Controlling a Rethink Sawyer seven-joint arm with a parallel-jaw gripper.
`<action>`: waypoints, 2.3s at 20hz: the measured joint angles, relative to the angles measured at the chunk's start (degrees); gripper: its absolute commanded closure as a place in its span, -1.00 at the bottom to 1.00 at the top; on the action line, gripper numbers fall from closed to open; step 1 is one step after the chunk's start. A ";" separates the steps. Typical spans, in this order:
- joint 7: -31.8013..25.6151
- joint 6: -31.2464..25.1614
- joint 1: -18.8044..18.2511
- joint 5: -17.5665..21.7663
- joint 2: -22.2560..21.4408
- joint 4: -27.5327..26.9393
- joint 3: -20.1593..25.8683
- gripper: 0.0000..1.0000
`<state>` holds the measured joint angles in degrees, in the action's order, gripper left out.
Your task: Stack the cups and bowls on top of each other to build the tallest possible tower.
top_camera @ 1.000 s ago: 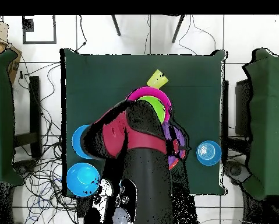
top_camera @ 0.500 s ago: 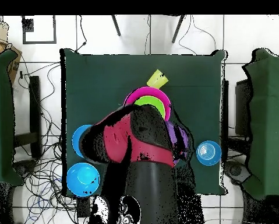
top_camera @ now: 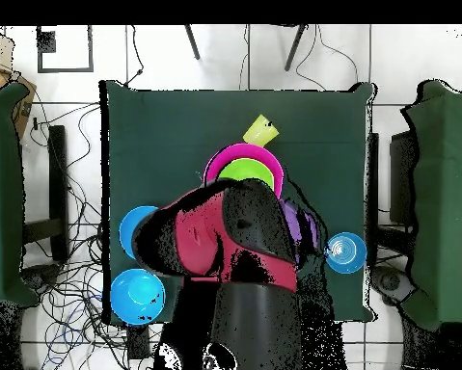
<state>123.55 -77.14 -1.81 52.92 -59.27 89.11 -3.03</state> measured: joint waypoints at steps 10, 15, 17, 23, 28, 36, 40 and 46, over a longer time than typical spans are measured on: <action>0.00 0.00 -0.04 -1.04 -0.29 0.01 -0.10 1.00; 0.00 -0.01 -0.18 -2.75 -1.38 0.01 -0.11 1.00; 0.00 -0.01 -0.32 -3.61 -2.14 0.02 -0.11 1.00; 0.00 -0.01 -1.12 -6.44 -5.20 0.10 -0.12 1.00; 0.00 0.20 -1.55 -8.03 -7.88 1.33 -0.15 1.00; 0.00 3.92 -1.85 -8.03 -7.67 2.98 -0.13 1.00; 0.00 8.21 -2.33 -8.03 -7.05 4.61 -0.13 1.00; 0.00 14.46 -3.00 -8.03 -4.75 6.77 -0.12 1.00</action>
<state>123.55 -62.68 -4.81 44.89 -64.03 95.88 -3.15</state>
